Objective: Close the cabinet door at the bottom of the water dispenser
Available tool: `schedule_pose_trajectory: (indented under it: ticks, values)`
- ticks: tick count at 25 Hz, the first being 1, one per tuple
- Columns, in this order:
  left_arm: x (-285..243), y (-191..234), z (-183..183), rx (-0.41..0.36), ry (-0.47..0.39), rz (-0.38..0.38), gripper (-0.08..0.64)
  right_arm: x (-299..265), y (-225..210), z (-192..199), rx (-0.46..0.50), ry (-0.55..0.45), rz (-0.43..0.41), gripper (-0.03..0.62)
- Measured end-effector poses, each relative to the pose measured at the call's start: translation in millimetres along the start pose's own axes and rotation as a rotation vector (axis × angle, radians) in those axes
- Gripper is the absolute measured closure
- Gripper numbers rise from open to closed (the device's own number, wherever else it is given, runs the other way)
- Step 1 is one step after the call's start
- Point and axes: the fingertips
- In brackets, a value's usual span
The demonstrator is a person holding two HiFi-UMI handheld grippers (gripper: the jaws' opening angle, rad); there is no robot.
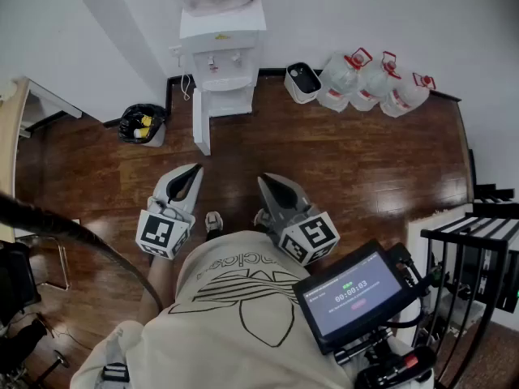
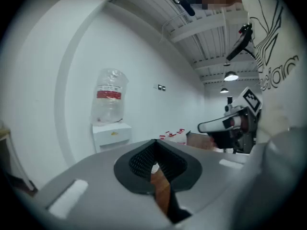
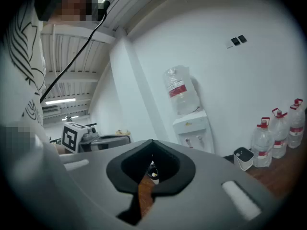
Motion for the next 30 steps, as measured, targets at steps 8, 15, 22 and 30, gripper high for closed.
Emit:
schedule_pose_trajectory:
  ticks: [8,15,22,30]
  values:
    - [-22,36,-31,-0.017,-0.135,-0.232,0.54,53,-72,1,-0.017,0.011,0.074,0.589]
    - [-25,47,-9,-0.035,-0.079,-0.375,0.54,68,-142,37,-0.067,0.113,0.047,0.589]
    - [9,97,46,0.018,0.06,-0.423,0.54,17,-181,45,-0.028,0.18,0.021,0.589]
    - [-72,110,134,0.07,0.128,-0.365,0.54,-39,-204,83,-0.083,0.232,0.028,0.589]
Point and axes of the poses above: the fingertips, and each gripper's own axes: x backward along the fingers, y to its left, z out of its underside, and after that the axes turned 13 degrees about -z, right-handed
